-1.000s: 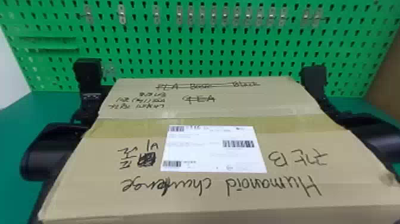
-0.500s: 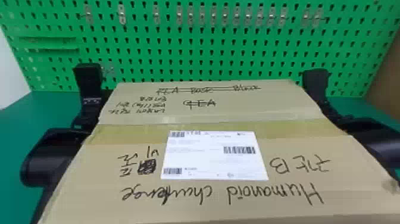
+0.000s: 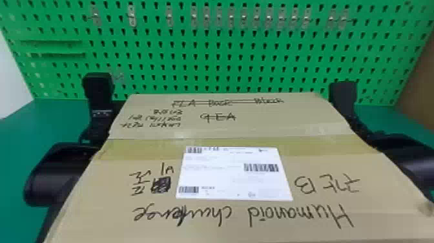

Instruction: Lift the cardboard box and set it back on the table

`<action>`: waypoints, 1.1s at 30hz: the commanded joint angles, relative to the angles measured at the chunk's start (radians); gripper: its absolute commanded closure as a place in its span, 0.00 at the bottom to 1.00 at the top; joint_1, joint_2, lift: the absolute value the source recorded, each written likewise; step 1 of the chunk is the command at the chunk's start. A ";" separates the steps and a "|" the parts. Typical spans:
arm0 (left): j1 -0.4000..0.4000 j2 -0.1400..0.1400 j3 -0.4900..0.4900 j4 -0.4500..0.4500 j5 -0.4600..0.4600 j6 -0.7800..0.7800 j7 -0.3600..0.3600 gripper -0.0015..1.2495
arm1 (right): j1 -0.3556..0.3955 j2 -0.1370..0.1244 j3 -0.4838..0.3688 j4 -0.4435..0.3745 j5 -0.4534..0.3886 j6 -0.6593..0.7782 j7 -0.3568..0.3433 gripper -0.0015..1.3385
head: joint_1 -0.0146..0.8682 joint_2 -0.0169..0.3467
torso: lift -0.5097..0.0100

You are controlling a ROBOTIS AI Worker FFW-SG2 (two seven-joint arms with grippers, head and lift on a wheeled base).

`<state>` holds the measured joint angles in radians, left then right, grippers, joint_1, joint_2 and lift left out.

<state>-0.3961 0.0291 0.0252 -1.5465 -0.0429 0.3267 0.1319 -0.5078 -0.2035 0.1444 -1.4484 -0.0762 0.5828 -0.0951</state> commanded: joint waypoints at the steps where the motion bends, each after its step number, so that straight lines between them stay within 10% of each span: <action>1: 0.000 0.000 -0.004 0.000 0.000 0.000 0.000 0.20 | 0.003 0.001 0.003 -0.003 0.004 0.000 0.000 0.06 | 0.66 0.19 | 0.63; 33: 0.002 -0.001 -0.008 -0.001 0.000 0.000 0.000 0.20 | 0.041 0.007 -0.008 -0.001 0.004 -0.009 0.000 0.07 | 0.66 0.19 | 0.63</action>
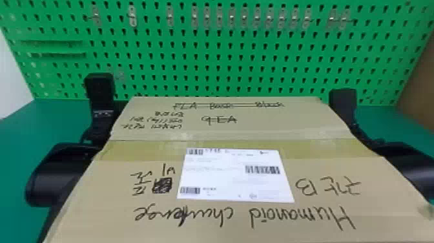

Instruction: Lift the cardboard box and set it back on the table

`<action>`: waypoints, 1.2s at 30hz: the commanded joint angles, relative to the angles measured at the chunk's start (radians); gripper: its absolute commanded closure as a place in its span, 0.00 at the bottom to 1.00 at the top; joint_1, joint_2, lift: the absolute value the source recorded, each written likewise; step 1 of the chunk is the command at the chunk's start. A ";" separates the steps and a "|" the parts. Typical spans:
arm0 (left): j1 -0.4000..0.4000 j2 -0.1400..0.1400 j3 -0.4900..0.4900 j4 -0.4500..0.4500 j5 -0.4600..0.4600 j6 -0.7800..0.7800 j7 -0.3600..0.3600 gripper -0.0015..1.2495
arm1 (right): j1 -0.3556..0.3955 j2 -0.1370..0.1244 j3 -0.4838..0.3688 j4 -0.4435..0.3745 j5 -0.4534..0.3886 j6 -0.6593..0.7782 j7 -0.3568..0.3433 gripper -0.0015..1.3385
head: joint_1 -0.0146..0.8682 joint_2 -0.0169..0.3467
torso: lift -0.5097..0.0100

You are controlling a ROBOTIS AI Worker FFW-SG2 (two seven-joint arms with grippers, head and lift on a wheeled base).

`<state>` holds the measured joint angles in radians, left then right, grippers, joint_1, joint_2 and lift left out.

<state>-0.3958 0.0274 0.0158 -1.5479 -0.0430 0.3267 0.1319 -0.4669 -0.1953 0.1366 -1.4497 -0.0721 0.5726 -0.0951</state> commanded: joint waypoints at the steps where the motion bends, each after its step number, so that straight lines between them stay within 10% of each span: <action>1: 0.002 0.000 0.001 0.000 0.000 0.000 0.000 0.20 | 0.001 -0.003 0.000 0.000 0.000 0.001 0.000 0.07 | 0.66 0.19 | 0.63; 14: 0.005 0.005 0.010 0.000 -0.025 0.002 0.000 0.20 | 0.007 -0.010 -0.019 0.000 0.017 0.010 0.000 0.07 | 0.66 0.19 | 0.63; 36: 0.022 0.075 0.016 -0.020 -0.057 0.026 0.000 0.20 | 0.025 -0.101 -0.063 -0.041 0.058 0.044 0.000 0.06 | 0.66 0.19 | 0.63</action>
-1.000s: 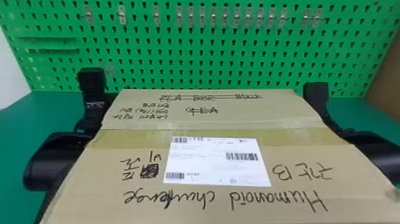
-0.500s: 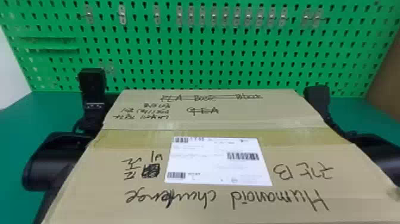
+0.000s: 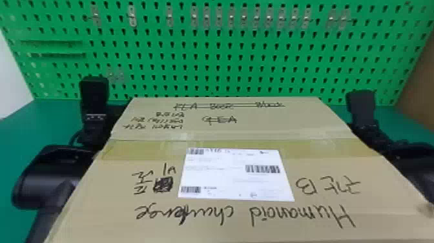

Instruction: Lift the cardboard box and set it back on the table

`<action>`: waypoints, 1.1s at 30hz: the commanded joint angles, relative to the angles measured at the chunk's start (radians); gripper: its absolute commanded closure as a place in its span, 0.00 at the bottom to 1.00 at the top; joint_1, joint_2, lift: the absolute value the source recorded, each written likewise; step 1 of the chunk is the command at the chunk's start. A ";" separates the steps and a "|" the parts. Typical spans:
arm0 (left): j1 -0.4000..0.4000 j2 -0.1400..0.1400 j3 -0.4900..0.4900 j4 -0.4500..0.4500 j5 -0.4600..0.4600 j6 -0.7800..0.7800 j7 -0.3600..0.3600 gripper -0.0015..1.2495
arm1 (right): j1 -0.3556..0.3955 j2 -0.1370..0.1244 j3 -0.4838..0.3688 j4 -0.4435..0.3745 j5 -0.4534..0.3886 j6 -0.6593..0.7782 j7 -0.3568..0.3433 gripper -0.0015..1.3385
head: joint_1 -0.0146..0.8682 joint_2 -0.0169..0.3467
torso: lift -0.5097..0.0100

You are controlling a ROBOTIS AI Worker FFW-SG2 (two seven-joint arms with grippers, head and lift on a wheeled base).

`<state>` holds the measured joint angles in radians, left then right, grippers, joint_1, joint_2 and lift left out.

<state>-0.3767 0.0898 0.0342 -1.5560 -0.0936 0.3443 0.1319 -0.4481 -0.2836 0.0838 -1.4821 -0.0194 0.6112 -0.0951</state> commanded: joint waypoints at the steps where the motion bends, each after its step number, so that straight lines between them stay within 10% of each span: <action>1: 0.002 0.016 0.001 -0.015 -0.008 0.010 0.000 0.20 | 0.009 -0.016 -0.015 -0.010 0.009 0.007 0.000 0.07 | 0.66 0.19 | 0.63; 33: 0.035 0.073 0.024 -0.072 -0.011 0.044 -0.026 0.20 | 0.057 -0.089 -0.096 -0.086 0.039 0.059 0.000 0.06 | 0.66 0.19 | 0.63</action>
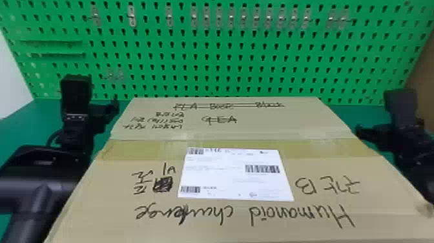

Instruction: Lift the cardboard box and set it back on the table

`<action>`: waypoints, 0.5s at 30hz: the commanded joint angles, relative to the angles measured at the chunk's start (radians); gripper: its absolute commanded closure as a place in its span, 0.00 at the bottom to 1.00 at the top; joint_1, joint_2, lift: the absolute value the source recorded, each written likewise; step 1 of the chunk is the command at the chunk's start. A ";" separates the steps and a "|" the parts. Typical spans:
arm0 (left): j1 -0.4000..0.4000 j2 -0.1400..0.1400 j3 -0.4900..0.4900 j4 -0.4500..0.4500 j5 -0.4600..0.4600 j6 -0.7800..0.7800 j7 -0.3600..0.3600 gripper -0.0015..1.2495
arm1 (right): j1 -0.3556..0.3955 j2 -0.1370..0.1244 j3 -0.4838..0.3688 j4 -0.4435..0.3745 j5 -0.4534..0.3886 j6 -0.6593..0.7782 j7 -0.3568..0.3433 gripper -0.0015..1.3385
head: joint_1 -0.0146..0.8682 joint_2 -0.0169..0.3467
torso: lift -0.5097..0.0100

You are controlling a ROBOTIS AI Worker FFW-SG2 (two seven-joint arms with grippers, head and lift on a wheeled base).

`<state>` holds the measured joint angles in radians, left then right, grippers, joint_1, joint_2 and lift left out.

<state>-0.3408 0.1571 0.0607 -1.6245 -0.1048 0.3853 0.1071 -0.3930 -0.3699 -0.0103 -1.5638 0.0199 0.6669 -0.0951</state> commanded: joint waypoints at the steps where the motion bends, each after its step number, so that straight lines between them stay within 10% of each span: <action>1: -0.004 0.007 -0.004 -0.005 0.000 0.004 -0.001 0.20 | 0.002 -0.003 -0.003 -0.004 0.000 0.003 0.000 0.07 | 0.66 0.19 | 0.63; 15: -0.004 0.022 -0.010 -0.020 -0.004 0.018 -0.001 0.20 | 0.006 -0.012 -0.013 -0.019 0.005 0.010 0.000 0.07 | 0.66 0.19 | 0.63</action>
<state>-0.3457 0.1757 0.0487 -1.6385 -0.1074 0.3991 0.1058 -0.3918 -0.3758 -0.0179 -1.5754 0.0223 0.6722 -0.0951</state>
